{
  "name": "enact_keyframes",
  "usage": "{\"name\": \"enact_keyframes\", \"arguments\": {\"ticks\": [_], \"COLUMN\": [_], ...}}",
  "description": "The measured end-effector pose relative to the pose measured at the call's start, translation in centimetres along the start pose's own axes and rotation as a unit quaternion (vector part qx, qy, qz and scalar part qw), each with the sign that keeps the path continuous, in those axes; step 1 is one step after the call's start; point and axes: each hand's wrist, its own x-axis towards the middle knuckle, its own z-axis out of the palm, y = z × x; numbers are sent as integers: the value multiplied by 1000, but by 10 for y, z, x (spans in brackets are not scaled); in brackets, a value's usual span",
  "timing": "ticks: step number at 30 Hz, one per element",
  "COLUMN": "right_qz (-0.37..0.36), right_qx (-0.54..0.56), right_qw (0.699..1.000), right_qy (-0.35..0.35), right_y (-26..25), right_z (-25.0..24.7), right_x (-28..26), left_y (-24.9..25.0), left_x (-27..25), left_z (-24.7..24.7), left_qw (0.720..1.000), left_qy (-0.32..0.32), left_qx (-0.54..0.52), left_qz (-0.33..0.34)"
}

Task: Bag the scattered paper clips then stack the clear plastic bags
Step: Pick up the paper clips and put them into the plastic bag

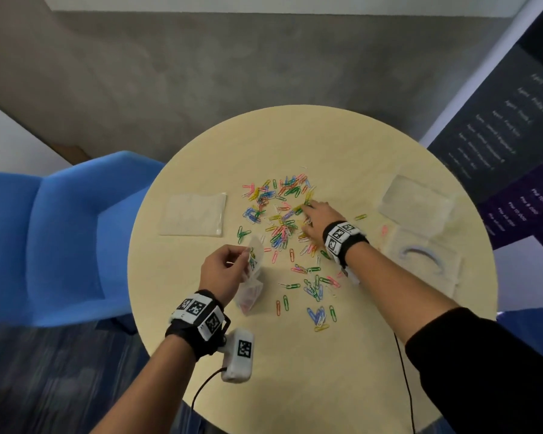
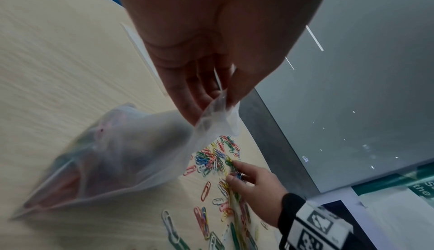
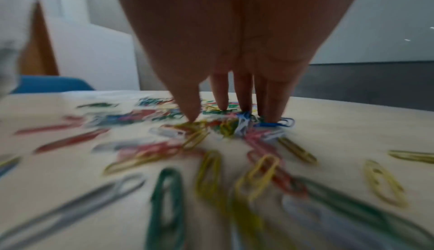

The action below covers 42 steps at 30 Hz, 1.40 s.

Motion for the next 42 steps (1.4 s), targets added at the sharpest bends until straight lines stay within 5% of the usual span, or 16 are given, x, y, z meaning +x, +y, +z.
{"name": "enact_keyframes", "arguments": {"ticks": [7, 10, 12, 16, 20, 22, 24, 28, 31, 36, 42], "right_qz": [8, 70, 138, 256, 237, 201, 185, 195, 220, 215, 149], "right_qx": [-25, 106, 249, 504, 821, 864, 858, 780, 746, 587, 522], "right_qw": [998, 987, 947, 808, 508, 457, 478, 594, 628, 780, 838], "right_qy": [61, 95, 146, 164, 105, 60, 13, -16, 15, -10, -57], "right_y": [0, 6, 14, 21, -12, -36, -58, -101, -113, -111, -114], "right_z": [5, -1, -3, -8, -22, -28, -30, -6, 10, 1, -21], "right_x": [-20, -27, -36, -57, -85, -99, -110, -117, -112, -105, -108], "left_y": [1, 1, 1, -1, -3, -2, -3, -4, -4, -5, -8], "left_x": [-5, -7, -8, -3, 0, 1, 2, 1, 1, 2, 5], "left_z": [10, 12, 12, 15, 22, 25, 27, 28, 25, 20, 17], "left_qw": [1000, 1000, 1000, 999, 999, 999, 999, 997, 996, 993, 990], "left_qy": [-16, -22, -23, -28, -30, -34, -37, -46, -54, -88, -104], "left_qx": [12, 10, 13, 11, 15, 17, 18, 49, 57, 57, 69], "left_qz": [-7, -7, -6, -10, -3, 4, 8, 26, 36, 59, 62]}}
